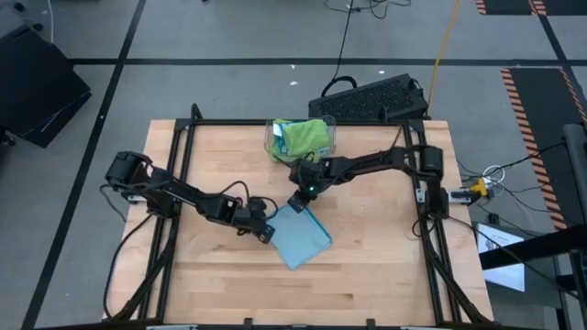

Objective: Fold microfiber towels
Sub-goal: Fold the blue microfiber cloth

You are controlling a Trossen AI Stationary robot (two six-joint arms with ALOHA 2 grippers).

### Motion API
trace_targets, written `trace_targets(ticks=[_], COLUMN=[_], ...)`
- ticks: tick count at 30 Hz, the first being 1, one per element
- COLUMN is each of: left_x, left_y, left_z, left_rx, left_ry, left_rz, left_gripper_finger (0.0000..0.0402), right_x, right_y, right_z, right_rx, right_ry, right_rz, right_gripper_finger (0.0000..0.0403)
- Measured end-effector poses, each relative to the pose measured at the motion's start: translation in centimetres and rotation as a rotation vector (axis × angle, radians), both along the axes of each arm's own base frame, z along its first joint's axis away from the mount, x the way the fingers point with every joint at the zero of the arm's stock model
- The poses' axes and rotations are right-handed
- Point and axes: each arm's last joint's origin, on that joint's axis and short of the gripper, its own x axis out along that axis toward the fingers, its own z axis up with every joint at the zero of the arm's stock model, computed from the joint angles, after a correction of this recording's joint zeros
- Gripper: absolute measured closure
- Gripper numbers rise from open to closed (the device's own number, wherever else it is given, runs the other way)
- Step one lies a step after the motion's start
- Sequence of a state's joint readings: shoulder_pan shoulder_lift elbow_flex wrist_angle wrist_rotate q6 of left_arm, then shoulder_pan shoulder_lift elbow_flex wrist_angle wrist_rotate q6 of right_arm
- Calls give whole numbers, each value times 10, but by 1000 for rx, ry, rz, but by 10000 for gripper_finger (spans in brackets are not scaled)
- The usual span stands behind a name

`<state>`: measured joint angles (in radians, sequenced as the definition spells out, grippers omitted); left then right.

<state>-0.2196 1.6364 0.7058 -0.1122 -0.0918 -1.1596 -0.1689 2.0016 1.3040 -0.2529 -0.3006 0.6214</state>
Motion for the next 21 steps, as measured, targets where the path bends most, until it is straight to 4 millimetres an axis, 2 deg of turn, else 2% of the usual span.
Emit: trace_targets(ticks=[8, 12, 17, 21], left_x=[-6, -7, -7, -7], left_y=[4, 3, -8, -21], left_z=[39, 49, 53, 57], left_rx=[137, 194, 189, 183], left_ry=[-167, -212, -257, -319], left_rz=[-30, -97, -134, -162], left_gripper_finger=[397, 396, 398, 397], right_x=[-19, -30, -39, -43], right_y=[-4, -1, 5, 12], right_z=[52, 75, 85, 83], right_rx=[-157, -236, -295, -311], right_ry=[-106, -157, -157, -171], right_rz=[235, 351, 466, 501], right_gripper_finger=[400, 399, 399, 399])
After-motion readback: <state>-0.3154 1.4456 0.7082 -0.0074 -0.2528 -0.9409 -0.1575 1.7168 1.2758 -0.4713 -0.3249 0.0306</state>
